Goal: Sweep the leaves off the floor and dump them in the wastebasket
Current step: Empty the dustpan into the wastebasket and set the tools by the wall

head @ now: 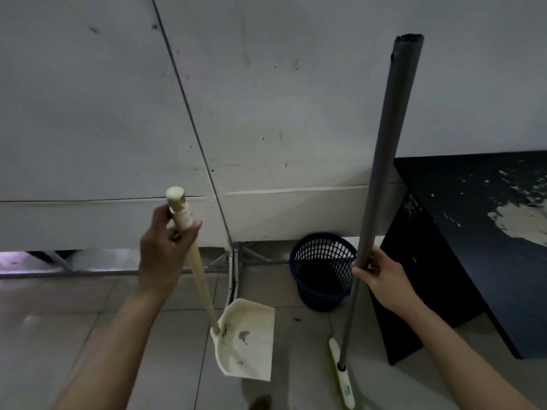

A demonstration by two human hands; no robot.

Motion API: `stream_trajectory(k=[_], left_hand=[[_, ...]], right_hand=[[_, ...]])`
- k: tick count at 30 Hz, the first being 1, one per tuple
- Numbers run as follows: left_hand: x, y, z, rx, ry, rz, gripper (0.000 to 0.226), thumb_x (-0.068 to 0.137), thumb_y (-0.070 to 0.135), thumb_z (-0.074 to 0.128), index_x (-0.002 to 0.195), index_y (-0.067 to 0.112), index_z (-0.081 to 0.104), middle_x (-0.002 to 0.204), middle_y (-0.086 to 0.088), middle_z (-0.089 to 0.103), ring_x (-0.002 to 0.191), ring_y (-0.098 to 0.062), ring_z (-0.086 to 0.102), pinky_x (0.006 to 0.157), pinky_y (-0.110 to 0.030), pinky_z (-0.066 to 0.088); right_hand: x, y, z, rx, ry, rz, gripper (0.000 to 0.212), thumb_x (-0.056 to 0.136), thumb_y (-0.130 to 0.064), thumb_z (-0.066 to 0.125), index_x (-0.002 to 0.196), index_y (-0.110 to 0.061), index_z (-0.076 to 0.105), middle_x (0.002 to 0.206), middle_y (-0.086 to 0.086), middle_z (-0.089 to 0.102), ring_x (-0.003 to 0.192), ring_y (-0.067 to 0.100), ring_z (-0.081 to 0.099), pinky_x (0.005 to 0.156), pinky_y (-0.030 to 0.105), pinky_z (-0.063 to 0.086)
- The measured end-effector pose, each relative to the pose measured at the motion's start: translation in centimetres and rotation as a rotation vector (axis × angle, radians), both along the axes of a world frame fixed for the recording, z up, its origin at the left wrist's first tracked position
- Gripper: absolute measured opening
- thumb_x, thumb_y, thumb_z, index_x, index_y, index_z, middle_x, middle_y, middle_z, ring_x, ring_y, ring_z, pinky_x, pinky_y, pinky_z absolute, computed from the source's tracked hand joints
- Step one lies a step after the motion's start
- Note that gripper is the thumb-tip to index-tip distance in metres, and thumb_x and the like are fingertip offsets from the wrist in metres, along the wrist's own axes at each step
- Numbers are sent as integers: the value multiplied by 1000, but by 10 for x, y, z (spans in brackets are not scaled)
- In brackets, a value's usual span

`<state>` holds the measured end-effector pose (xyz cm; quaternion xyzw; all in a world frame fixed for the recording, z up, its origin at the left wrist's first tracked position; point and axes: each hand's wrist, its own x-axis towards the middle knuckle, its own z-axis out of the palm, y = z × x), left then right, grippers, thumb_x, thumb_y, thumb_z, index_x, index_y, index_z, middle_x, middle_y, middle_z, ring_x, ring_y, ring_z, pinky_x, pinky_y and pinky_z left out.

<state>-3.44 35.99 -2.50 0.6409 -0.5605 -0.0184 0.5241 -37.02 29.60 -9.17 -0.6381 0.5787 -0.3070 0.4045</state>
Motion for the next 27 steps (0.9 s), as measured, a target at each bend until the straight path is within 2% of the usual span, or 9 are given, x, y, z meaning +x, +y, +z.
stream_trajectory(k=[3,5,8,13,18,22,25,27], left_hand=[[8,-19,-29,118,80,-20,31,79,11,68,99,24,48,93,-6,60,83,-23,64,66,-30,53],[13,-33,-46,189,106,-31,32,80,11,67,106,11,48,90,-7,61,79,-23,63,63,-29,52],[19,-53,-69,266,115,-61,32,82,16,66,108,11,48,89,-8,62,78,-24,62,64,-37,52],[27,-84,-102,357,181,-72,32,85,20,63,112,10,49,92,-9,61,80,-24,59,62,-28,42],[28,-110,-130,438,286,-106,25,86,23,62,108,18,50,91,-2,59,81,-21,57,67,-31,44],[34,-123,-144,445,324,-140,21,87,17,60,105,18,50,91,-4,58,83,-21,56,64,-27,40],[41,-138,-144,454,336,-181,22,87,16,60,103,24,47,90,-2,56,82,-19,54,67,-28,39],[45,-146,-146,468,320,-220,23,87,16,61,101,26,46,88,1,55,81,-18,54,64,-27,40]], right_hand=[[17,-11,0,6,14,-5,27,80,-8,65,100,-19,52,93,4,65,87,18,63,79,26,44],[28,-18,0,14,20,-17,27,79,-9,66,101,-19,52,95,5,66,87,18,63,78,26,45],[46,-33,0,22,29,-46,31,79,-10,67,106,-16,53,98,7,66,92,20,62,84,29,47],[82,-53,2,11,53,-49,31,80,-12,66,106,-21,51,98,5,65,94,17,60,85,28,46],[117,-74,1,27,-2,-67,31,79,-7,66,101,-22,51,92,2,64,88,13,60,82,21,45],[144,-87,0,58,-56,-38,31,78,-2,65,97,-22,51,85,-6,61,81,0,58,71,4,45],[161,-96,-1,75,-86,33,34,77,-1,66,86,-31,53,83,-10,62,79,-5,61,75,12,49],[171,-100,0,76,-82,76,35,78,-2,66,85,-34,54,83,-10,63,82,-5,61,79,15,49]])
